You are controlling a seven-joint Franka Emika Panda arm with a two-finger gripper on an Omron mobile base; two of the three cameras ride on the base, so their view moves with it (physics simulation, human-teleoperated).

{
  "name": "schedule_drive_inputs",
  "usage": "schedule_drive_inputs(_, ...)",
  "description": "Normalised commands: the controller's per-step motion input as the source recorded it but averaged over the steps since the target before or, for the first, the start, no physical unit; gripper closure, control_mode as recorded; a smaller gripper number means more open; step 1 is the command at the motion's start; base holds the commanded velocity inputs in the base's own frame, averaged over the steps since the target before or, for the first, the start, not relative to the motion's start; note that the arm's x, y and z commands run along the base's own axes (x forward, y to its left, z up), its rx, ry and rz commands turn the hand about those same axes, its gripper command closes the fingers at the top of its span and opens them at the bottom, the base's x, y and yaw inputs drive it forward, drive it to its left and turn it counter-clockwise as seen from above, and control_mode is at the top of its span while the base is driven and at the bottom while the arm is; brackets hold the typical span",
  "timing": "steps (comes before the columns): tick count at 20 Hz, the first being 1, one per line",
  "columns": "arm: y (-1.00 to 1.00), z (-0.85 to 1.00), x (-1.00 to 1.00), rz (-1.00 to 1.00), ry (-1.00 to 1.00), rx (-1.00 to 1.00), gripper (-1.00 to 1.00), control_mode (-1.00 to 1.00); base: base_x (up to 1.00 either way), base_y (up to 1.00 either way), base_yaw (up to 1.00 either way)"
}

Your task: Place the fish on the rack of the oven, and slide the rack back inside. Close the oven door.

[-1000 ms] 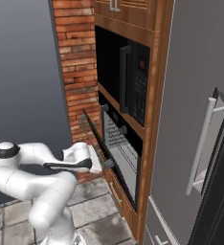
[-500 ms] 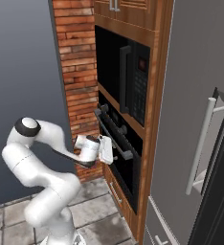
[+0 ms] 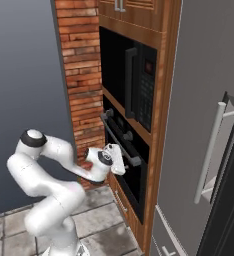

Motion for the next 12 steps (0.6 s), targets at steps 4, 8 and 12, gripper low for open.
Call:
schedule_drive_inputs(4,-1.0,0.56,0.0,-0.14,-0.1,0.07,-1.0,-1.0,0.0,0.0,0.0)
schedule_drive_inputs(8,-1.0,0.72,0.0,-0.13,-0.06,0.16,-1.0,-1.0,0.0,0.0,0.0)
schedule_drive_inputs(12,-0.95,0.74,-0.01,-0.15,0.0,0.19,-1.0,-1.0,0.0,0.0,0.0)
